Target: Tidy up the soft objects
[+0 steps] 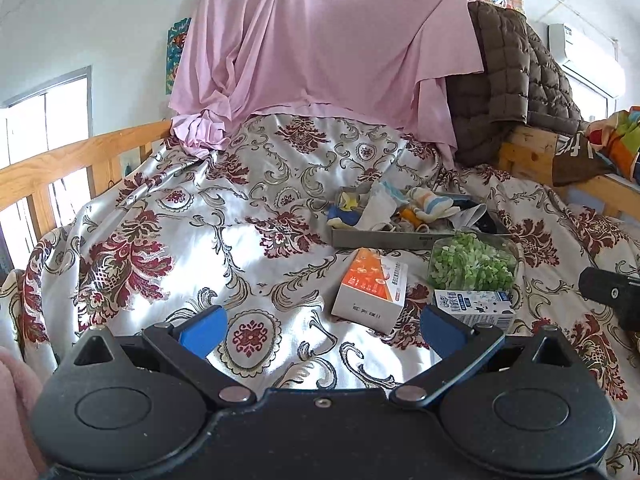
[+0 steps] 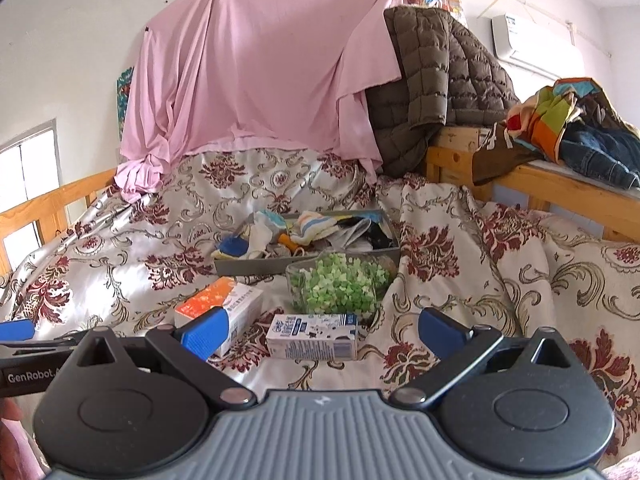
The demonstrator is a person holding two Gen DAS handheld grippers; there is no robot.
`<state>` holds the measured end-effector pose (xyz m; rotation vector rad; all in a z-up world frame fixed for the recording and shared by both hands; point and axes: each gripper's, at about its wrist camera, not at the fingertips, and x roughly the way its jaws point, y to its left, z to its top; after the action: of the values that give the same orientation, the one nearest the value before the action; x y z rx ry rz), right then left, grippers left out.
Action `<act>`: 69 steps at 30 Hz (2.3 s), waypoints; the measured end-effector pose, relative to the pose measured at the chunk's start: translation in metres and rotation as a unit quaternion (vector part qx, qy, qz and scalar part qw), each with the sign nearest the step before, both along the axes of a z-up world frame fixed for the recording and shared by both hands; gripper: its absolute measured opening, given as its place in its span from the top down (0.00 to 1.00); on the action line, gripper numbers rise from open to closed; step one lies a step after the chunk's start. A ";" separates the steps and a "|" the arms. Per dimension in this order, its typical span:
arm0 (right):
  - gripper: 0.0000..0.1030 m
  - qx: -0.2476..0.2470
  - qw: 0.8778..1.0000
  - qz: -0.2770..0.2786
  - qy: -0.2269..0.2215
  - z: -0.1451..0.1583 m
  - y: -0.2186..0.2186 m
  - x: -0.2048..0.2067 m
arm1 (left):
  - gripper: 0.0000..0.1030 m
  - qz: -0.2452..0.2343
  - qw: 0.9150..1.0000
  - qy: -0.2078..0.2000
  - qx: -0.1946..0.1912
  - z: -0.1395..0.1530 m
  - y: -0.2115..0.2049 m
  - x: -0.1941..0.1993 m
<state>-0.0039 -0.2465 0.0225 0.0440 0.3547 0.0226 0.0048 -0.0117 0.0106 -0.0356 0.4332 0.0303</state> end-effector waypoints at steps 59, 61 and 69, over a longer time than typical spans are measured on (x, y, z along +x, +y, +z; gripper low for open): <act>0.00 -0.018 0.994 -0.025 0.101 -0.020 0.001 0.024 | 0.01 0.014 0.998 0.054 0.018 -0.014 -0.004 0.013; 0.00 -0.018 0.994 -0.025 0.102 -0.020 0.001 0.024 | 0.01 0.014 0.998 0.054 0.018 -0.014 -0.004 0.013; 0.00 -0.018 0.994 -0.026 0.101 -0.020 0.001 0.024 | 0.01 0.014 0.998 0.054 0.018 -0.014 -0.004 0.013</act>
<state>0.0205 -0.2450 0.0023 0.0192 0.5570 -0.0393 0.0180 -0.0154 -0.0033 -0.0043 0.5404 0.0680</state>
